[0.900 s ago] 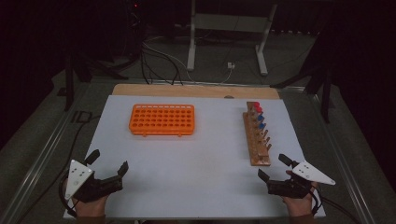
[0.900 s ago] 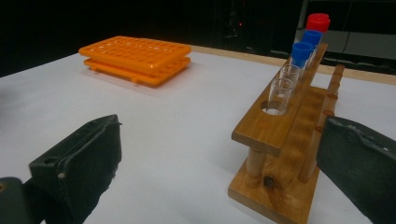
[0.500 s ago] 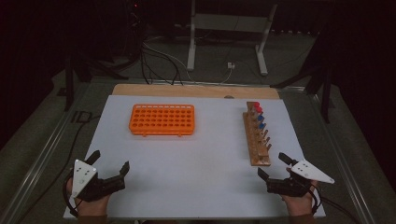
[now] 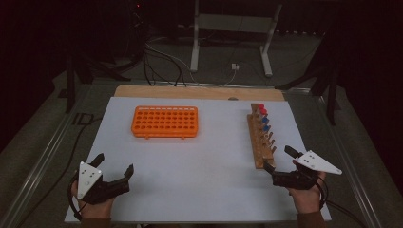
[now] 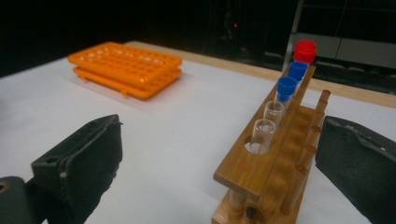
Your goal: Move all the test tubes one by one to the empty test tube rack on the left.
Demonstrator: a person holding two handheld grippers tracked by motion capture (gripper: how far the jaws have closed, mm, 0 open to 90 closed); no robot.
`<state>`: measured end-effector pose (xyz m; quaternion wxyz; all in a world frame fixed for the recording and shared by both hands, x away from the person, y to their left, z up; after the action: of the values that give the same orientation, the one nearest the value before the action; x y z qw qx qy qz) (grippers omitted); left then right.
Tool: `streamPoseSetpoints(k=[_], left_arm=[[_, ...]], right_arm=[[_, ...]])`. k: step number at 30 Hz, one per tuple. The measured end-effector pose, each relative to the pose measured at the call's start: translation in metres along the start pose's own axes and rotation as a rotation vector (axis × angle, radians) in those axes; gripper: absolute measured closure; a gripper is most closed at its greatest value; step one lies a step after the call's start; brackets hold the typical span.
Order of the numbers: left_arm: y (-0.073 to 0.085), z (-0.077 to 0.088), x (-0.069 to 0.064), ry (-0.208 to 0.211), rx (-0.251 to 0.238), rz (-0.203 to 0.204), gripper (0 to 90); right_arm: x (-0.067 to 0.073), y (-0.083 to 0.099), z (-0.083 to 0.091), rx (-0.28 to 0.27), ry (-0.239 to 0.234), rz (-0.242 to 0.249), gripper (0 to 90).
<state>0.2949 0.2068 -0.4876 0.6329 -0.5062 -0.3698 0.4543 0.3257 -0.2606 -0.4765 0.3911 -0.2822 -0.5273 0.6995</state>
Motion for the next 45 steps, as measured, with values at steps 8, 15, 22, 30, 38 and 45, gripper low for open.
streamPoseSetpoints(k=[8, 15, 22, 30, 38, 45], left_arm=[[0.002, -0.002, 0.001, 0.006, 0.005, 0.02, 1.0], [0.004, -0.003, 0.0, 0.013, 0.012, 0.021, 1.0], [0.005, -0.005, 0.0, 0.018, 0.015, 0.034, 1.0], [0.006, -0.005, -0.001, 0.023, 0.018, 0.033, 1.0], [0.007, -0.006, -0.001, 0.028, 0.022, 0.036, 1.0], [0.008, -0.007, -0.002, 0.038, 0.03, 0.041, 1.0]], right_arm=[[-0.023, 0.007, -0.026, 0.105, 0.045, -0.027, 24.6], [-0.033, 0.021, -0.043, 0.185, 0.06, -0.033, 58.9], [-0.037, 0.022, -0.052, 0.181, 0.091, 0.008, 73.3], [-0.034, 0.021, -0.058, 0.172, 0.119, 0.033, 75.2], [-0.032, 0.019, -0.058, 0.162, 0.141, 0.044, 76.5], [-0.028, 0.002, -0.05, 0.125, 0.121, 0.036, 76.5]])
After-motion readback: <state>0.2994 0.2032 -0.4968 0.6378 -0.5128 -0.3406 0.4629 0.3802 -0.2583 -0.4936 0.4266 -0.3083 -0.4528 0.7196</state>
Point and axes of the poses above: each handheld gripper's, and its own axes: z roughly backward along the jaws, y roughly out of its underside, x roughly to its left, the point moved 10 cm from there along -z, roughly forward along the jaws, and after that the axes turned 3 degrees about -x, right-handed, at the moved point
